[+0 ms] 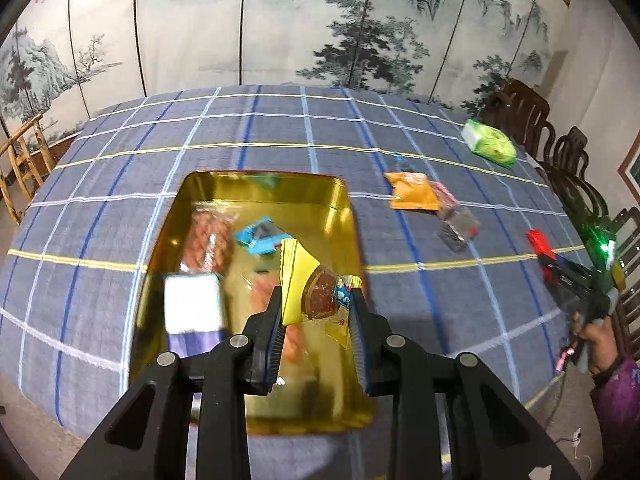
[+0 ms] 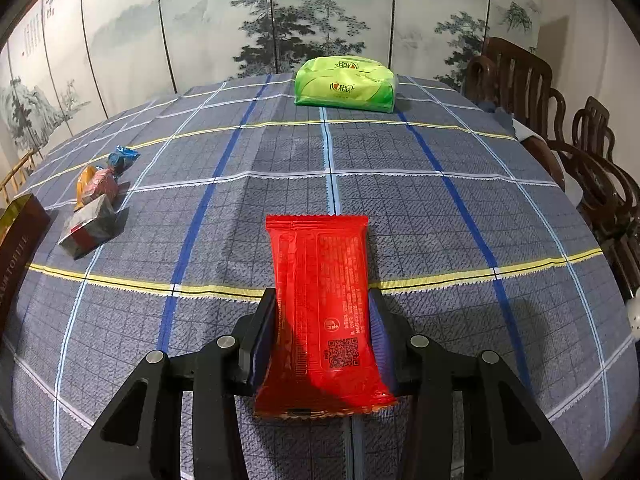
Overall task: Organize snacks
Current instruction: 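Grasp the yellow cookie packet with the left gripper while the right gripper holds the red packet, then lower the yellow packet into the tin and open the left gripper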
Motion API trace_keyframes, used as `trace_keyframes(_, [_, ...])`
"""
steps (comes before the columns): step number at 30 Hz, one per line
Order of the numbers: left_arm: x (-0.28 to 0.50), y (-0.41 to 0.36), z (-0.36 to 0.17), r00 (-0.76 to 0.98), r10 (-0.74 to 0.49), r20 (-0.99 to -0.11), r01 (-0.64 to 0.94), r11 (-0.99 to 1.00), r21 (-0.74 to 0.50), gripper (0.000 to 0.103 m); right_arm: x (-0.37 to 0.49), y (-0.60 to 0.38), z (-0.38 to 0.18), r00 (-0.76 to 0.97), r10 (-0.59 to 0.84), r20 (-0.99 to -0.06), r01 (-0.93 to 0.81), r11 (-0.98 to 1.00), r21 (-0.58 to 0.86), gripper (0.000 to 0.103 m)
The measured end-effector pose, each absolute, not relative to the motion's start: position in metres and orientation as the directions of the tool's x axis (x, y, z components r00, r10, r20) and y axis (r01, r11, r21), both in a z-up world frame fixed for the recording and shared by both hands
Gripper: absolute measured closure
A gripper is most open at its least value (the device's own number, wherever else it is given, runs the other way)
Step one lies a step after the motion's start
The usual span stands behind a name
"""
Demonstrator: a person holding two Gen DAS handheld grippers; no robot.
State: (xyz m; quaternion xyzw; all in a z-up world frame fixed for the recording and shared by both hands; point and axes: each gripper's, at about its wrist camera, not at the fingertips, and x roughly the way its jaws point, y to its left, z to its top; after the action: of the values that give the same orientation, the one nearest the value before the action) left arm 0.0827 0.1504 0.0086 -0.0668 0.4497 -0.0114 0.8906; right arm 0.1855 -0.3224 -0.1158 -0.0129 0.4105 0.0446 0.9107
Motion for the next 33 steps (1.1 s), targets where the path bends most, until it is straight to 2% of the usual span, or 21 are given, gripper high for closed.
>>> trace_keyframes(18, [0.159,0.154,-0.020,0.590,-0.015,-0.807,-0.051,0.997,-0.056,0.077,0.186,-0.322,-0.116,0.659,0.069,-0.749,-0.091,0.996,0.011,0.058])
trace_keyframes(33, [0.193,0.147,-0.042,0.564,0.038,-0.825,-0.054,0.998,0.009,0.077,0.186,-0.321,-0.116,0.659,0.068,-0.749,-0.090,0.996,0.010,0.058])
